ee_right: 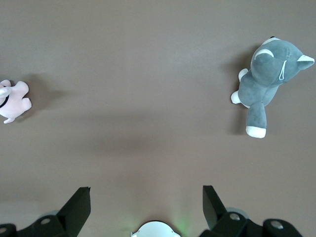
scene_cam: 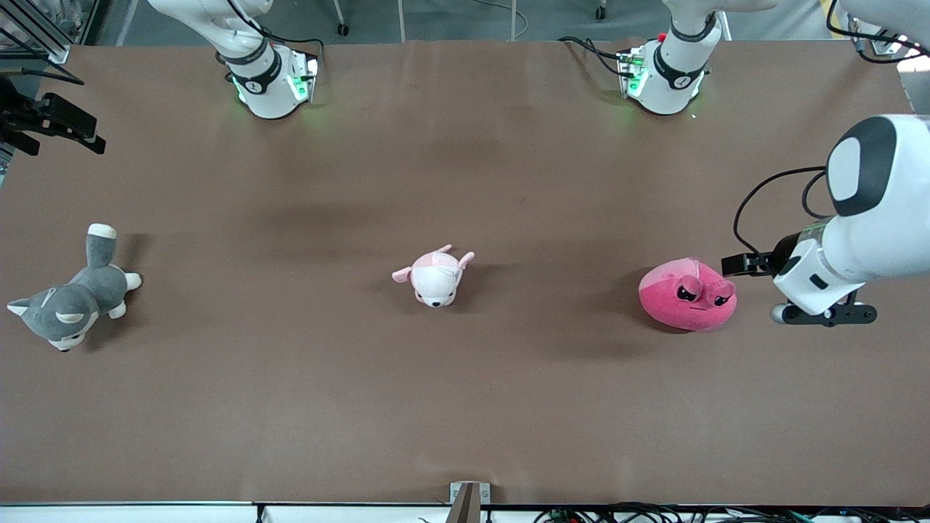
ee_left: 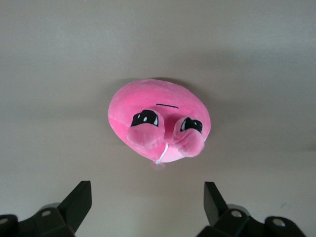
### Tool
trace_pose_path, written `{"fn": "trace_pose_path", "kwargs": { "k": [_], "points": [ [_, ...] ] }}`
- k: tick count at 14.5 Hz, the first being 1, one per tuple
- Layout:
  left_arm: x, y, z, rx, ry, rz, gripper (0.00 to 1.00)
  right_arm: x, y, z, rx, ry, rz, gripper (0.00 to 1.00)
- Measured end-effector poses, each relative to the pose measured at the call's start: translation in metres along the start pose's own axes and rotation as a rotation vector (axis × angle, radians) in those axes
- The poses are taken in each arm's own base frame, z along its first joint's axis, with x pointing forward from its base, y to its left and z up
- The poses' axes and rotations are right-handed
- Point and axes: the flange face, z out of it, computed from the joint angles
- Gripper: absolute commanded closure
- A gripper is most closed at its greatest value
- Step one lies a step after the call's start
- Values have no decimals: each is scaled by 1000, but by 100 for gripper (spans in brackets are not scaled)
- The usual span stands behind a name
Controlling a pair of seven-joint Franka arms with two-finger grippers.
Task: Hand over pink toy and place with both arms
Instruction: 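Move the left gripper down over the pink plush toy, then close the left gripper on the pink plush toy's ears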
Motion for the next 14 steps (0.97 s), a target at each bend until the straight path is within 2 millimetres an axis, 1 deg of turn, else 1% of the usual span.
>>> {"fn": "trace_pose_path", "kwargs": {
  "k": [3,4,5,7,9,10,11,13,14],
  "points": [
    [13,-4,29,2,-29,-8,0,0,-1,0,-1,3,-3,0],
    [17,-6,39,2,-38,-12,2,1,-2,-1,-1,5,-3,0],
    [20,-8,49,2,-47,-16,5,1,-2,-1,-1,5,-3,0],
    [23,-12,66,2,-54,-22,8,1,-2,-1,-1,5,-3,0],
    [24,-14,77,2,-52,-24,10,0,-1,-1,-1,5,-2,0],
    [25,-14,82,2,-53,-24,12,0,-1,-1,-1,5,-2,0],
    [25,-14,85,2,-54,-24,13,0,-1,-1,-1,5,-2,0],
    [27,-14,91,2,-53,-24,17,0,-1,-1,-1,5,-2,0],
    [28,-14,93,2,-52,-25,22,0,-1,-1,-1,5,-2,0]
  ]
}}
